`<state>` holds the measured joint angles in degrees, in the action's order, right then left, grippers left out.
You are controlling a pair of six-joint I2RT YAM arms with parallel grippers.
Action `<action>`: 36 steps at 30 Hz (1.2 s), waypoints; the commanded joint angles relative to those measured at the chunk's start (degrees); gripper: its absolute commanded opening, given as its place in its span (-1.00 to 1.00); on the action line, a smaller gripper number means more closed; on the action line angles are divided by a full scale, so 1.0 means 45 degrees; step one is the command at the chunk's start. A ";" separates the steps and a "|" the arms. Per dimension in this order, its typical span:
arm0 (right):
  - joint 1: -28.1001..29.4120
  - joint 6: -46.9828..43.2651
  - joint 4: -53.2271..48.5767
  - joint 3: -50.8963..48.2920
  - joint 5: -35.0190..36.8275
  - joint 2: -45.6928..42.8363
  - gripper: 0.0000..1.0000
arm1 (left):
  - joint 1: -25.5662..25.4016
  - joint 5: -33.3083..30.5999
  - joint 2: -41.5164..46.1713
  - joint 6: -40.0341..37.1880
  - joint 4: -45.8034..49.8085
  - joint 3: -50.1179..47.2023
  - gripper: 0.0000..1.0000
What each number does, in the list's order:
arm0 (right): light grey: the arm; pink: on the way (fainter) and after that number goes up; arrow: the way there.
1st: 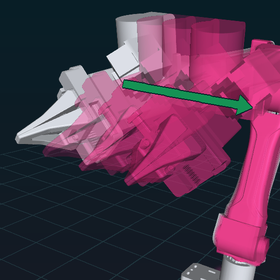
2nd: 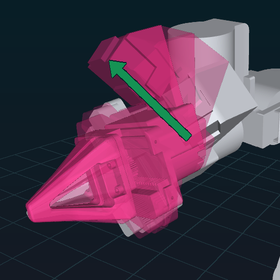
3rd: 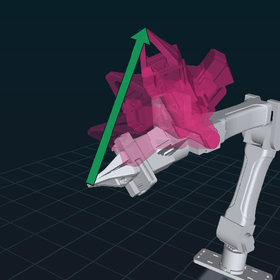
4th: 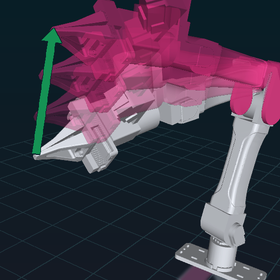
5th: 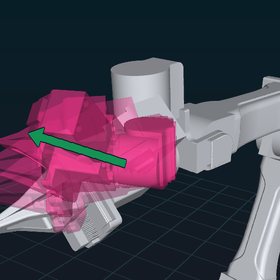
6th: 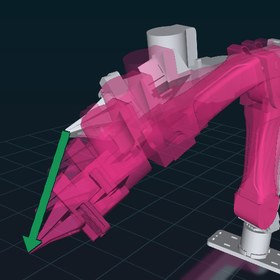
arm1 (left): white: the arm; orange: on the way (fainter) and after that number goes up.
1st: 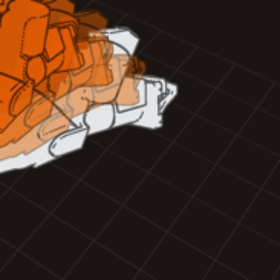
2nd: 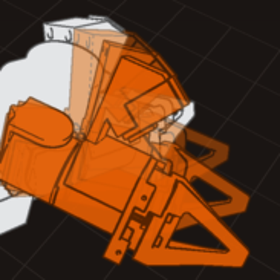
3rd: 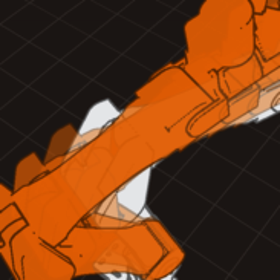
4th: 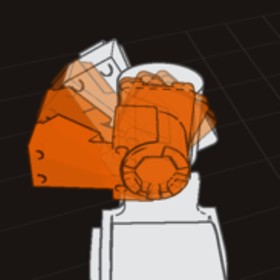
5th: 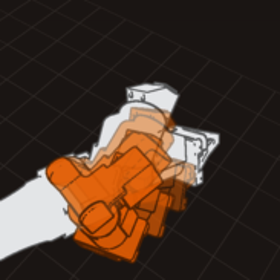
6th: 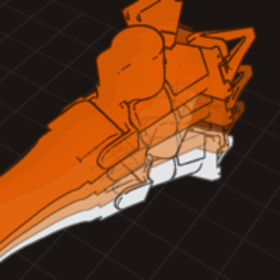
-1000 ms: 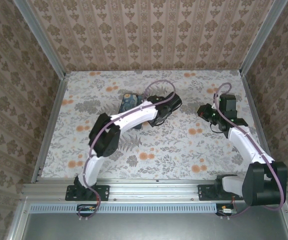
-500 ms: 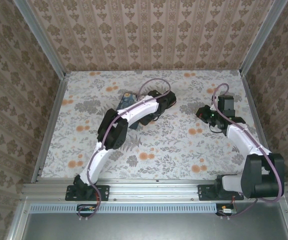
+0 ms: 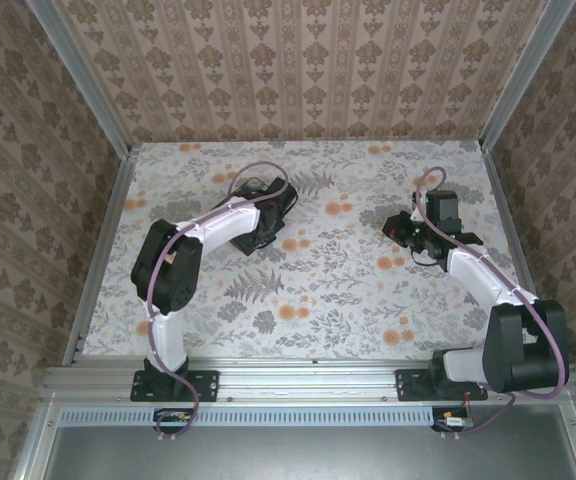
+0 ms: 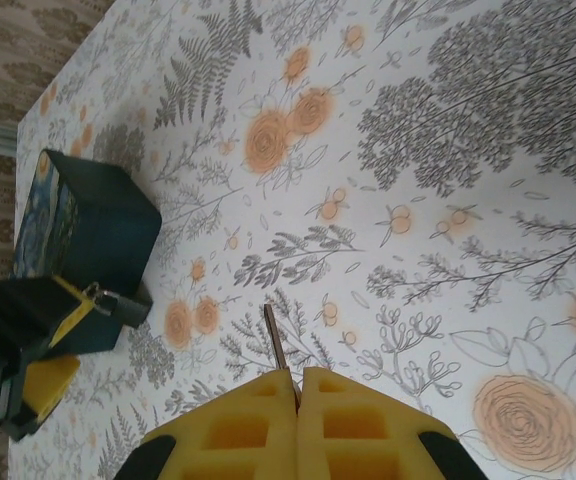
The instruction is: Unlock the padlock with the key
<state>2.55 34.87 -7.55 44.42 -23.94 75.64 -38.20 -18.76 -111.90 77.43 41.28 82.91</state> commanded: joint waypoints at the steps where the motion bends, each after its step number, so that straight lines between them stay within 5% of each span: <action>1: 0.0229 0.0083 0.0027 0.0284 0.0232 0.0130 -1.00 | -0.0601 0.0844 0.0088 -0.1037 -0.0771 0.0201 0.58; 15: 0.0645 -0.0293 -0.0530 0.0711 -0.0246 -0.0309 -1.00 | -0.0741 0.0331 -0.1303 -0.1033 -0.0024 0.1263 0.53; 36: 0.0718 -0.0172 -0.0108 0.0577 -0.0575 0.0001 -1.00 | -0.0535 -0.0772 -0.2097 -0.2160 0.0675 0.1917 0.14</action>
<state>5.41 34.44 -8.47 45.93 -24.88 75.70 -41.15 -20.40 -121.89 69.54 42.87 91.50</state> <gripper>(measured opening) 0.041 0.569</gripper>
